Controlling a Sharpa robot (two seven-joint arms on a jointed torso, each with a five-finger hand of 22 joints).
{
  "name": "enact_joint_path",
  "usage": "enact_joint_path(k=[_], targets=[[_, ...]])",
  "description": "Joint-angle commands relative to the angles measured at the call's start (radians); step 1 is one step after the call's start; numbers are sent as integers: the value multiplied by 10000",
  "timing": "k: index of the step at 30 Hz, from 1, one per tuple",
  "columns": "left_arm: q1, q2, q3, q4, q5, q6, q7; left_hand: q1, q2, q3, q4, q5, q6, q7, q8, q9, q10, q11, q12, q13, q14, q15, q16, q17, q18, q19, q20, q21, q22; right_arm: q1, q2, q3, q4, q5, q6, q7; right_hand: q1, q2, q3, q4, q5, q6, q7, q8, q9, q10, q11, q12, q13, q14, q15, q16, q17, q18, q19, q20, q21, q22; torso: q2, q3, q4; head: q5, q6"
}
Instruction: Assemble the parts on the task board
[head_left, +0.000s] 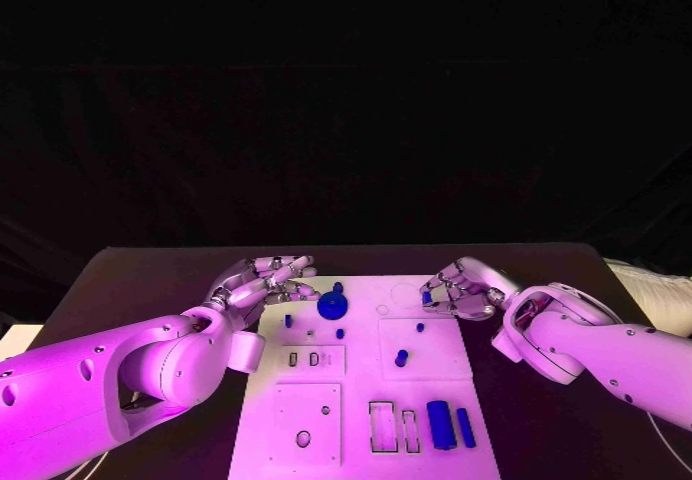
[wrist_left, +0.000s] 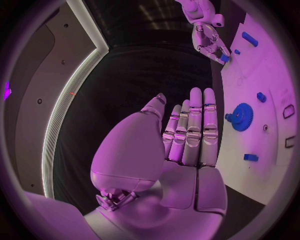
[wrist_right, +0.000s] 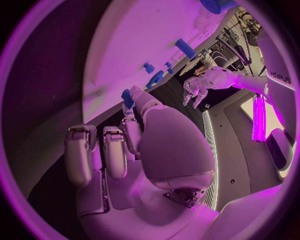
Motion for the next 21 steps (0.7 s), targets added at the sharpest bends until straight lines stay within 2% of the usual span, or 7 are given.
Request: enact_joint_path(k=[1,3,7,13,16,21], targets=[[5,10,5,-123,23,175,77,39,39,27,-25,-37,-19,36,-67,-5,-59,-7,-37,-14,-43,1,67,16,173,-6,40,-17,14,71,59,10,582,-210,-583,-1025,-111,153,19,62,-104,190,-109,8,73,62,-151,-67,417,1039,-96,69,2610,-131,396,-92,4,1227,-88,-57,59,9,-69],[5,11,5,-194,55,177,83,39,39,27,-25,-37,-19,36,-67,-5,-59,-7,-37,-14,-43,1,67,16,173,-6,40,-17,14,96,130,12,858,-303,-677,-1261,-125,160,21,66,-120,193,-111,7,74,66,-153,-63,421,1040,-98,72,2615,-129,393,-94,1,1222,-117,-84,91,28,-109],[5,22,4,-337,97,180,93,39,44,61,-44,-36,-15,37,-66,-4,-60,-7,-36,-17,-67,2,68,45,172,-15,40,-19,17,118,450,7,1281,-512,-735,-1675,-144,189,35,70,-140,214,-126,13,79,88,-162,-14,453,1043,-104,78,2625,-126,387,-100,-7,1206,-180,-145,214,25,-221],[5,45,4,-475,174,186,97,39,44,61,-44,-36,-15,37,-66,-4,-60,-7,-36,-17,-67,2,68,45,172,-15,40,-19,17,27,1173,-88,1524,-1032,-491,-2151,-153,218,51,68,-140,238,-139,21,85,103,-172,12,471,1041,-112,75,2620,-123,381,-106,-14,1192,-247,-222,344,83,-376],[7,51,3,-531,202,178,105,39,44,61,-44,-36,-15,37,-66,-4,-60,-7,-36,-17,-67,2,68,45,172,-15,40,-19,17,-75,1541,-172,1550,-1485,-351,-2430,-157,223,53,69,-140,242,-140,23,86,98,-173,-3,462,1039,-113,70,2612,-122,380,-107,-15,1190,-270,-264,385,104,-454],[9,40,4,-584,222,161,118,39,44,61,-44,-36,-15,37,-66,-4,-60,-7,-36,-17,-67,2,68,45,172,-15,40,-19,17,-259,2049,-297,1432,-2171,-136,-2820,-188,222,47,80,-143,244,-139,21,87,87,-174,-37,442,1036,-117,63,2599,-119,373,-111,-23,1174,-284,-298,410,171,-555]])
